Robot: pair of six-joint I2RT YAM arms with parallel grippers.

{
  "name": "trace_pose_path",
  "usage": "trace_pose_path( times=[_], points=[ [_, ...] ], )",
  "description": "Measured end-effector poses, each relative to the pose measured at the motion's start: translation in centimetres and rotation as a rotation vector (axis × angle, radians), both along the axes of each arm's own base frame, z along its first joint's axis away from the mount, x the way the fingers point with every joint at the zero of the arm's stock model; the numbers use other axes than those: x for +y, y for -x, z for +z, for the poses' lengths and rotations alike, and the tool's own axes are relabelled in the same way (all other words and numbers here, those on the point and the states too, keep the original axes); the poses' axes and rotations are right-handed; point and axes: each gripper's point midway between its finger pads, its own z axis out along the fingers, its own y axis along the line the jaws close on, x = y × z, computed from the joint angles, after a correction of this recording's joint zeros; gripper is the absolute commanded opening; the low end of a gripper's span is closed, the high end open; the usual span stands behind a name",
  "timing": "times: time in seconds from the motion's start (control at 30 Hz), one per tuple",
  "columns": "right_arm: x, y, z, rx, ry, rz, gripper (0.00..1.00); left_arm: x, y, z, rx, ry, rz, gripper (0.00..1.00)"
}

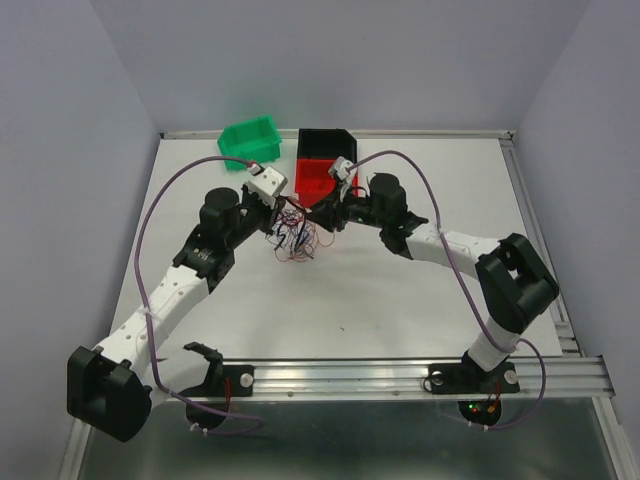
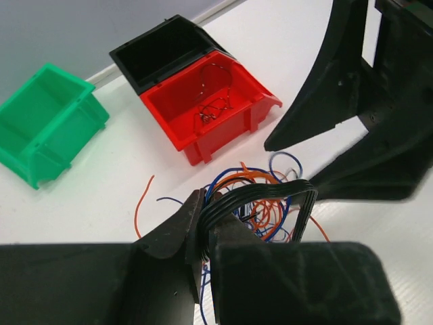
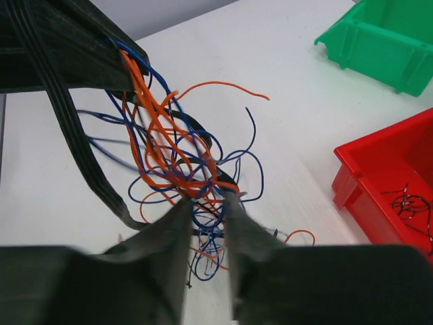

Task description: Untangle the cables

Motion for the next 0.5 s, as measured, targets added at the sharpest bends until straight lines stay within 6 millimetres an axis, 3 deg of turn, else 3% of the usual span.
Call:
trace_pose_path(
  times=[0.03, 0.2, 0.3, 0.4, 0.5],
  points=[
    [0.1, 0.1, 0.2, -0.009, -0.012, 0.008, 0.01, -0.4, 0.3, -0.1, 0.007, 0.003, -0.030, 0.13],
    [-0.4, 0.5, -0.5, 0.001, -0.029, -0.009, 0.01, -1.0, 0.8, 0.1, 0.017, 0.010, -0.073, 0.13],
    [-1.7, 0.6, 0.2, 0.010, -0.050, -0.088, 0.01, 0.3, -0.1, 0.1, 0.011, 0.002, 0.014, 0.13],
    [-3.4, 0.8, 4.0, -0.035, -0.133, -0.194, 0.01, 3.0, -1.6, 0.4, -0.007, 0.011, 0.163, 0.14],
    [-6.6, 1.1, 7.9, -0.071, -0.226, -0.353, 0.01, 6.7, -3.3, 1.6, -0.055, 0.029, 0.336, 0.15]
  ],
)
